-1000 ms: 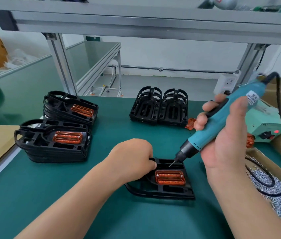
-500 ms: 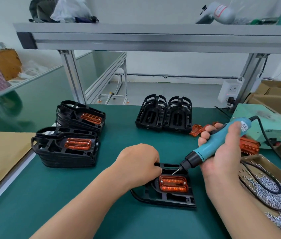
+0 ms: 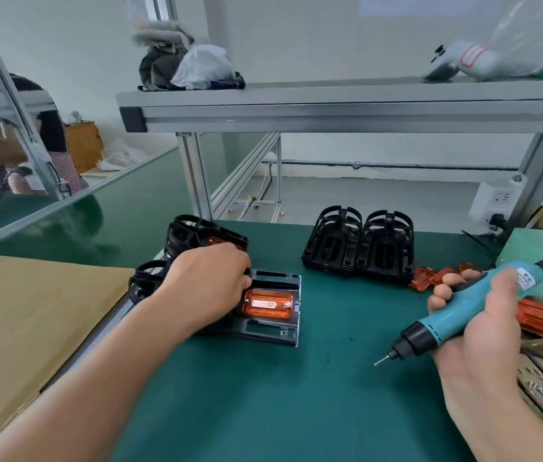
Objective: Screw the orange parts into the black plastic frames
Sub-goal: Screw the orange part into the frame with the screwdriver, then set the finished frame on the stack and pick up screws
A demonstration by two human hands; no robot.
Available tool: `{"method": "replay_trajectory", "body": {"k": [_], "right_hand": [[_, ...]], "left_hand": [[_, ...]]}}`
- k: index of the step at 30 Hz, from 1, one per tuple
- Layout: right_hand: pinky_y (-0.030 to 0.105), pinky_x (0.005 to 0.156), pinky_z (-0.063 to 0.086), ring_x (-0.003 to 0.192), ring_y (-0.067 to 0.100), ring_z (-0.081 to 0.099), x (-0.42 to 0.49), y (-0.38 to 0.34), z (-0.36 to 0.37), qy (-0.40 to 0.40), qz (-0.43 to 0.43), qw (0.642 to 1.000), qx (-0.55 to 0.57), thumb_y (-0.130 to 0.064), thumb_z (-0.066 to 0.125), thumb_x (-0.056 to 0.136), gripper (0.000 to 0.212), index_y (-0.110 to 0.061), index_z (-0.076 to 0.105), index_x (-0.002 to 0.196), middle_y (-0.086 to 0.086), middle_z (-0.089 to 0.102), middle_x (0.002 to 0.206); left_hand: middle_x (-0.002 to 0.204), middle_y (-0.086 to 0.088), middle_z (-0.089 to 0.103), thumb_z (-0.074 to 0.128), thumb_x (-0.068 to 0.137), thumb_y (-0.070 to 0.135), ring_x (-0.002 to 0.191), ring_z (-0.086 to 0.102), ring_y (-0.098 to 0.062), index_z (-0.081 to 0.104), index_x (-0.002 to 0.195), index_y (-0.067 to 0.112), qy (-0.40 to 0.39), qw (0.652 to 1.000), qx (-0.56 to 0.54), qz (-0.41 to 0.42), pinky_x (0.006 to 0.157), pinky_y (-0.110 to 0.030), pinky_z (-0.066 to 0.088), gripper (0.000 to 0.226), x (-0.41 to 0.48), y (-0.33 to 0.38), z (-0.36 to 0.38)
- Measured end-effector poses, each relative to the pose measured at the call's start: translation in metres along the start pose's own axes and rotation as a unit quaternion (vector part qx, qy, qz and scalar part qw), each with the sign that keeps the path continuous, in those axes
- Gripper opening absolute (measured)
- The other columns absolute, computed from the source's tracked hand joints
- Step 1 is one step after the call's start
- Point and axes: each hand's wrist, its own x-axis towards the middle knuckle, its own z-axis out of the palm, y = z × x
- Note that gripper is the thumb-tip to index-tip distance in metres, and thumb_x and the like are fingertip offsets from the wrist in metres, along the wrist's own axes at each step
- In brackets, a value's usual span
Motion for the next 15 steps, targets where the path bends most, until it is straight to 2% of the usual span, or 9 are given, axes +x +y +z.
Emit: {"method": "replay_trajectory", "body": {"k": [4, 7, 10, 15], "right_hand": [[0.021, 0.059, 0.051, 0.065, 0.013, 0.058, 0.002, 0.002, 0.002, -0.012, 0.005, 1.000, -0.009, -0.057, 0.054, 0.106, 0.038, -0.020, 0.058, 0.096, -0.002, 0.064, 0.081], [0.021, 0.059, 0.051, 0.065, 0.012, 0.059, 0.003, 0.004, 0.001, -0.022, 0.002, 1.000, -0.016, -0.055, 0.055, 0.105, 0.036, -0.021, 0.060, 0.096, -0.003, 0.066, 0.081], [0.020, 0.058, 0.052, 0.064, 0.012, 0.059, 0.003, 0.005, 0.000, -0.027, 0.004, 0.999, -0.018, -0.056, 0.057, 0.104, 0.035, -0.022, 0.061, 0.096, -0.003, 0.066, 0.081], [0.021, 0.058, 0.052, 0.065, 0.012, 0.060, 0.003, 0.005, 0.000, -0.036, 0.005, 0.999, -0.025, -0.055, 0.058, 0.105, 0.035, -0.021, 0.061, 0.097, -0.003, 0.067, 0.081]], "left_hand": [[0.092, 0.007, 0.061, 0.052, 0.104, 0.036, 0.085, 0.066, -0.023, 0.070, 0.100, 0.030, 0.011, 0.997, 0.049, -0.061, 0.061, -0.034, 0.047, 0.020, 0.003, -0.043, -0.016], [0.090, 0.006, 0.062, 0.053, 0.104, 0.034, 0.086, 0.067, -0.025, 0.071, 0.102, 0.030, -0.004, 0.994, 0.069, -0.088, 0.066, -0.035, 0.053, 0.019, 0.007, -0.066, -0.023], [0.094, 0.005, 0.063, 0.053, 0.104, 0.035, 0.091, 0.067, -0.026, 0.071, 0.105, 0.029, -0.019, 0.991, 0.092, -0.097, 0.068, -0.034, 0.052, 0.019, 0.010, -0.076, -0.021], [0.087, 0.003, 0.062, 0.055, 0.103, 0.025, 0.082, 0.066, -0.025, 0.068, 0.091, 0.023, -0.038, 0.987, 0.113, -0.105, 0.062, -0.032, 0.049, 0.017, 0.015, -0.081, -0.005]]}}
